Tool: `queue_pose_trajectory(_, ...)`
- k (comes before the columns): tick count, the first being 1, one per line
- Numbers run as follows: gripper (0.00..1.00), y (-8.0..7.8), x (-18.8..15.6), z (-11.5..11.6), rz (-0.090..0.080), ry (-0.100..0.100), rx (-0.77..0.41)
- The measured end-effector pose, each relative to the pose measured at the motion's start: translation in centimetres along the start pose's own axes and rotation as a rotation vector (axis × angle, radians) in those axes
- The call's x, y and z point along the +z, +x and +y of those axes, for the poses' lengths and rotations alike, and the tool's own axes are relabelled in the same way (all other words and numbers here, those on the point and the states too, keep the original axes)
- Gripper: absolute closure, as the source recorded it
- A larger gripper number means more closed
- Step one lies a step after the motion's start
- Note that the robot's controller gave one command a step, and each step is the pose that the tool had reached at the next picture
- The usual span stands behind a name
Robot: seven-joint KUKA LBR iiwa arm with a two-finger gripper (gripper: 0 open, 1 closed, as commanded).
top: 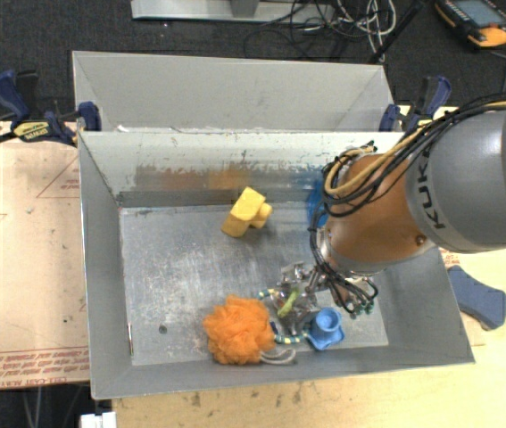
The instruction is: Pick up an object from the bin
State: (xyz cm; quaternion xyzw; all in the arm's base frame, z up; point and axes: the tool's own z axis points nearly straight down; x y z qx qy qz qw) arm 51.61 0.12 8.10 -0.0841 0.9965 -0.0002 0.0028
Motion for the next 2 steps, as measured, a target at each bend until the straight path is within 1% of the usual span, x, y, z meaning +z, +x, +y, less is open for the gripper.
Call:
queue_pose_trajectory(1, 1.00, 0.2, -3.7, 0.5, 0.010, -0.002, 0.016)
queue_pose_trajectory(2, 1.00, -1.3, -20.3, -0.4, 0.001, 0.000, -0.038)
